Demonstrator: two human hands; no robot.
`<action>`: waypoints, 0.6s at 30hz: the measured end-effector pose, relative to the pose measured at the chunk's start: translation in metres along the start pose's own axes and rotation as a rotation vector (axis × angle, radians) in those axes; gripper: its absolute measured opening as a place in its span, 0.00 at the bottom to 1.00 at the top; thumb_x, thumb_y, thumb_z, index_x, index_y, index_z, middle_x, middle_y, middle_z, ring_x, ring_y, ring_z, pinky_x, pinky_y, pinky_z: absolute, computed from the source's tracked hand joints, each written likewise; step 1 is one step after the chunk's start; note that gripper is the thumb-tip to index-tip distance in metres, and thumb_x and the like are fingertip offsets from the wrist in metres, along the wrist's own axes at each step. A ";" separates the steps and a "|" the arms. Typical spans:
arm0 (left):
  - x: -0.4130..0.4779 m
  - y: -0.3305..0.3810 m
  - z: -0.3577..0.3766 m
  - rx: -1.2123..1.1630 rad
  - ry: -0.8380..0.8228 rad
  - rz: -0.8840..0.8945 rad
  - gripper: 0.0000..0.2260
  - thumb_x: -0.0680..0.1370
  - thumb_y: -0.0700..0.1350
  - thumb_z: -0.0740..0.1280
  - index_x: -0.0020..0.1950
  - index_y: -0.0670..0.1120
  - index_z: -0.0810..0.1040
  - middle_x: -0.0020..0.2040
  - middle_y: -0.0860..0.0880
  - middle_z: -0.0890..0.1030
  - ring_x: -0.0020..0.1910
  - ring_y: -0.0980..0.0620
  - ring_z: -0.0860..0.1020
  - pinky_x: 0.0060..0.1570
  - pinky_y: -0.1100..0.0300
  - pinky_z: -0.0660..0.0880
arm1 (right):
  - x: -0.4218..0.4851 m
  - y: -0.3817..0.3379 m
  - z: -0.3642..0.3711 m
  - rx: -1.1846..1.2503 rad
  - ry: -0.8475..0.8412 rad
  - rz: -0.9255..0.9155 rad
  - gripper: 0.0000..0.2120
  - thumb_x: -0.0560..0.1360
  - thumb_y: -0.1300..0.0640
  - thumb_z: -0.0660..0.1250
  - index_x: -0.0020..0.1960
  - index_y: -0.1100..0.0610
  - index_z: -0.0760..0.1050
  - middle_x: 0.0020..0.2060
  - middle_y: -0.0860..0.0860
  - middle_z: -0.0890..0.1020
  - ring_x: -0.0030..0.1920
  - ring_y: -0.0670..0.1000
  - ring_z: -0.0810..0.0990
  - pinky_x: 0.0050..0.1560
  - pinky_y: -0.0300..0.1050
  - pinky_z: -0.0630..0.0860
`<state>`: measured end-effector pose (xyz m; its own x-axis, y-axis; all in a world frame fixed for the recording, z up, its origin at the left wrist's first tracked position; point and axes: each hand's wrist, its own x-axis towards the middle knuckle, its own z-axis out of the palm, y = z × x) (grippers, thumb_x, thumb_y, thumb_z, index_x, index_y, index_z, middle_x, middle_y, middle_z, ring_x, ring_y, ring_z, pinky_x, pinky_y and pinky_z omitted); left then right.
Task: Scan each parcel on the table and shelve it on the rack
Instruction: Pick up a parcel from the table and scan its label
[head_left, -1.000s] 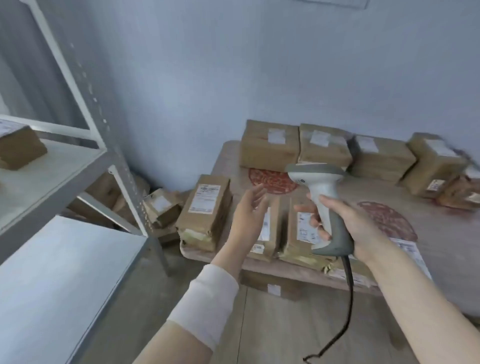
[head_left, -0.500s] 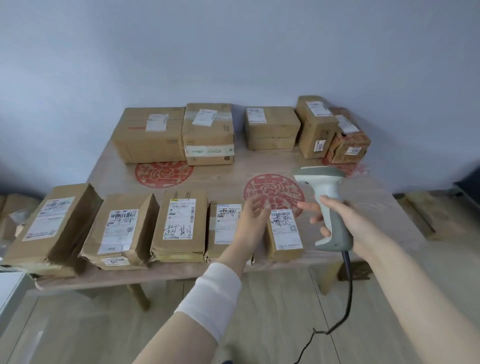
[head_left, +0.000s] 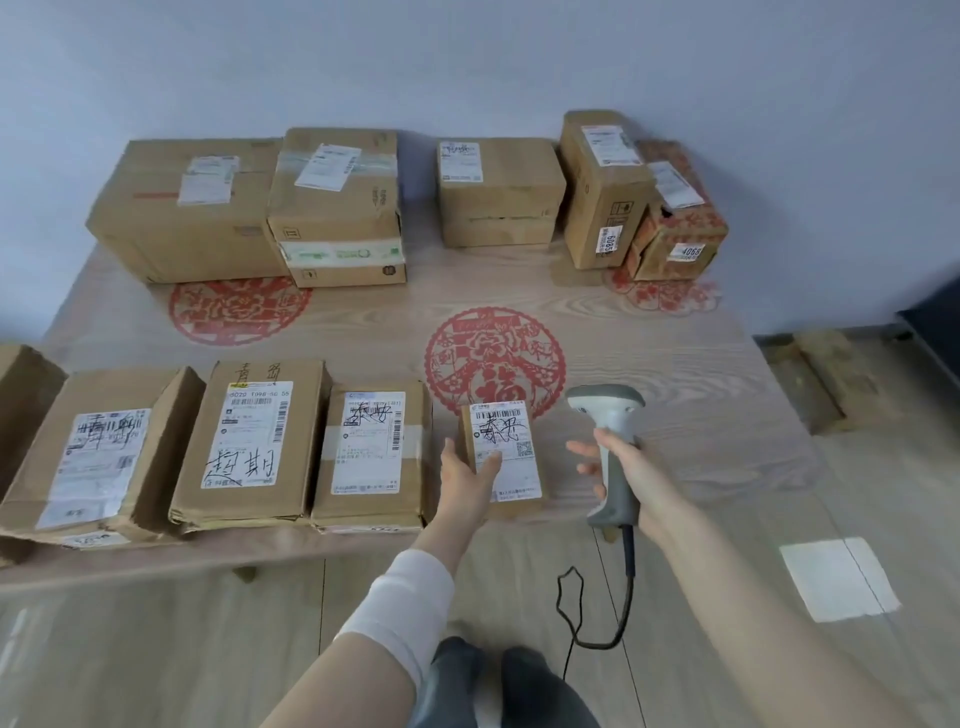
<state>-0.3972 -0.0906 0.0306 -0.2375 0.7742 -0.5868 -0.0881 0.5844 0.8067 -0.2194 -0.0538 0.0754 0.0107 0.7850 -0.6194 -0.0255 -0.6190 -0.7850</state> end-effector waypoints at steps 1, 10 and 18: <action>0.004 -0.005 0.003 -0.007 0.033 -0.020 0.36 0.78 0.49 0.63 0.77 0.44 0.43 0.77 0.44 0.54 0.74 0.46 0.57 0.70 0.50 0.60 | 0.009 0.007 0.001 -0.009 -0.002 0.014 0.07 0.77 0.54 0.65 0.54 0.54 0.74 0.47 0.51 0.85 0.32 0.45 0.80 0.23 0.37 0.72; 0.025 -0.043 0.032 -0.159 0.284 -0.084 0.21 0.78 0.51 0.64 0.68 0.46 0.65 0.56 0.51 0.76 0.51 0.55 0.76 0.50 0.60 0.70 | 0.065 0.061 0.001 -0.041 -0.069 0.063 0.07 0.73 0.55 0.70 0.49 0.55 0.76 0.35 0.51 0.80 0.31 0.50 0.77 0.30 0.42 0.72; 0.021 -0.039 0.054 -0.332 0.278 -0.068 0.19 0.76 0.49 0.67 0.61 0.46 0.63 0.55 0.50 0.77 0.50 0.56 0.77 0.42 0.65 0.73 | 0.068 0.057 -0.002 -0.040 -0.133 -0.057 0.11 0.73 0.60 0.70 0.55 0.55 0.77 0.48 0.52 0.84 0.49 0.51 0.83 0.43 0.43 0.78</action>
<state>-0.3463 -0.0843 -0.0169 -0.4676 0.6150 -0.6350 -0.4080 0.4871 0.7722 -0.2178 -0.0357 -0.0119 -0.1215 0.8135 -0.5688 0.0113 -0.5719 -0.8203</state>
